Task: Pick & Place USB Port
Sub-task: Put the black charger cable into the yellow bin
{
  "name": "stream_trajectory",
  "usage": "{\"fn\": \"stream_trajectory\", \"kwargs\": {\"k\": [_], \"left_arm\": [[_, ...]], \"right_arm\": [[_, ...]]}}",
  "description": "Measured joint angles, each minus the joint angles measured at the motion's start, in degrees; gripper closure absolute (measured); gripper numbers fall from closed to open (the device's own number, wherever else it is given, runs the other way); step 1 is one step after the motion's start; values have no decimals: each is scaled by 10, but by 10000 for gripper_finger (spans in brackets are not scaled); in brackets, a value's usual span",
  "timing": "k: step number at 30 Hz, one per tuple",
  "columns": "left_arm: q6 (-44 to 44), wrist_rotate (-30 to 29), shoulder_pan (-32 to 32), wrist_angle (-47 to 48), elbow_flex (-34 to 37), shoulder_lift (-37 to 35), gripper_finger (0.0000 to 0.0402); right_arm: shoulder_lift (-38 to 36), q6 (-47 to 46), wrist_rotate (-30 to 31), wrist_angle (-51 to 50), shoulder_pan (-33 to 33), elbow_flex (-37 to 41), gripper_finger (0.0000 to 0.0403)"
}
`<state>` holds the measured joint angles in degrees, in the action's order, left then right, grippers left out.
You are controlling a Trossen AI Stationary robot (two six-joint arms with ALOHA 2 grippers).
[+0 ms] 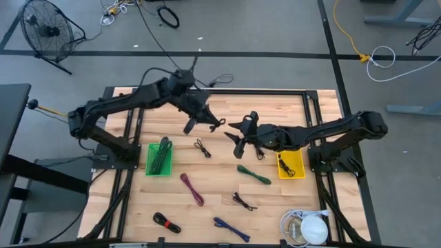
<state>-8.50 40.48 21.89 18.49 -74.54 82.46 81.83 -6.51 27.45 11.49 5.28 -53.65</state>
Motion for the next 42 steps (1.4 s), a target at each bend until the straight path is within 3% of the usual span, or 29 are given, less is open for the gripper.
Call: {"fn": "stream_trajectory", "kwargs": {"k": [8,19,22,26,30,37,39,42], "left_arm": [[3,-17,-33,-77,1,16,401],[6,-21,-54,-115,0,41,401],[8,-24,-58,-115,0,46,401],[13,-25,-57,-119,-1,53,401],[2,-25,-54,-111,-1,53,389],[-18,-18,-40,-36,0,32,368],[-30,-20,-28,7,1,21,367],[-42,-37,-12,57,1,3,366]], "right_arm": [[-19,17,-55,40,5,0,227],[-19,55,-26,60,8,0,232],[-19,56,-26,60,9,0,271],[-19,73,-20,57,9,0,376],[-18,63,-19,51,9,1,387],[-61,37,13,-27,30,-1,388],[-83,13,48,-84,42,-1,388],[-120,-56,52,-178,62,-1,388]]}}
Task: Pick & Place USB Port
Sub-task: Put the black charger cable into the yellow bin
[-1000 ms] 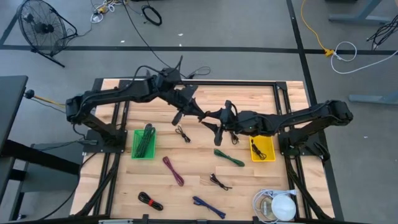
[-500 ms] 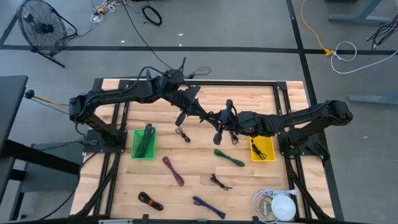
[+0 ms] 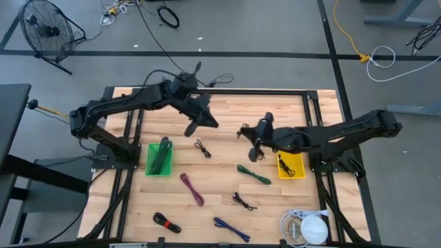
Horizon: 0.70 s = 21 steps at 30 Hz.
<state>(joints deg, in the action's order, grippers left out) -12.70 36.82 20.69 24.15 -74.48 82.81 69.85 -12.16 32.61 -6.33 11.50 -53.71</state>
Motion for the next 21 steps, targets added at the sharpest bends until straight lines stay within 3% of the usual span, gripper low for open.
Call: {"fn": "stream_trajectory", "kwargs": {"k": [7,13,21], "left_arm": [[-21,-71,19,115,0,-21,365],[-46,-87,16,191,-1,-20,365],[-76,-87,16,247,-1,-20,384]], "right_arm": [[-60,-231,0,-244,66,0,388],[-71,-482,-20,-457,125,0,388],[-66,-708,-87,-608,200,1,388]]}}
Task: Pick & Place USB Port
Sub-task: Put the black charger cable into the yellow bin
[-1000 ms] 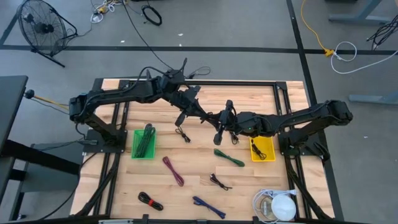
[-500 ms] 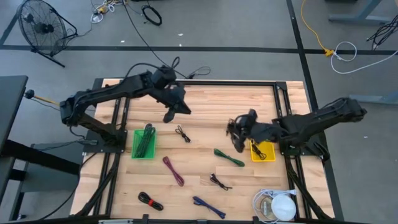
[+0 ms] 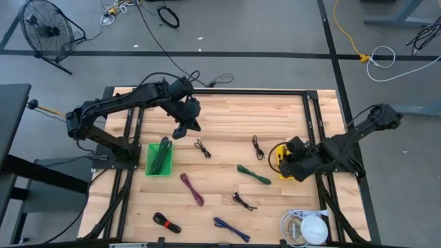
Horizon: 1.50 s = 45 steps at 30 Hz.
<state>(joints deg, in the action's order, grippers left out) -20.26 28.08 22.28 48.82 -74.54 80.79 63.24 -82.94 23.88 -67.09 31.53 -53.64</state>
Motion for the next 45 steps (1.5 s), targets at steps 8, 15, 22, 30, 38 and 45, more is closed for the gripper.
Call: {"fn": "stream_trajectory", "kwargs": {"k": [8,15,22,30,38,45], "left_arm": [[-19,-5,11,13,0,0,398],[-24,-6,46,22,0,0,395],[-29,-5,83,19,0,0,394],[-22,29,86,5,0,0,391],[-20,28,86,3,0,0,390],[-19,28,86,3,0,0,390]], "right_arm": [[4,-115,-50,-36,34,33,388],[4,-156,-108,-13,36,103,388],[4,-150,-100,14,36,128,388],[-23,-124,-60,-16,35,85,388],[-25,-125,-63,-22,22,98,388],[-25,-121,-71,-10,20,118,353]]}}
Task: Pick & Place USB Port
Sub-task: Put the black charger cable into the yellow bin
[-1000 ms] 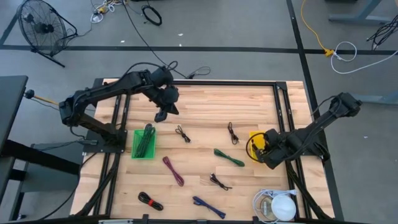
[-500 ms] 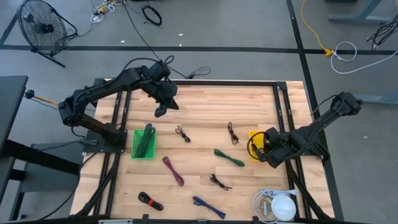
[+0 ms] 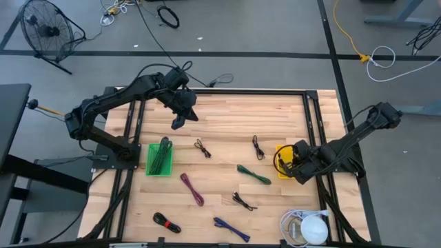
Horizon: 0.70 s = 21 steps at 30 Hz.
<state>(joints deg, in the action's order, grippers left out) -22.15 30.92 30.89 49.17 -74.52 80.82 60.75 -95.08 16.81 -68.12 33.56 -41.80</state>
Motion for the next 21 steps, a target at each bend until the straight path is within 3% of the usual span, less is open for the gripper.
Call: {"fn": "stream_trajectory", "kwargs": {"k": [6,10,17,21], "left_arm": [[0,0,0,0,0,0,390],[1,0,0,0,0,0,390],[20,8,-5,-12,0,0,390],[23,7,-25,-26,0,0,390]], "right_arm": [[0,-4,-13,8,0,19,259],[0,0,4,6,-3,18,218],[-12,59,70,-11,-36,-21,203],[-11,143,93,15,-75,-62,202]]}}
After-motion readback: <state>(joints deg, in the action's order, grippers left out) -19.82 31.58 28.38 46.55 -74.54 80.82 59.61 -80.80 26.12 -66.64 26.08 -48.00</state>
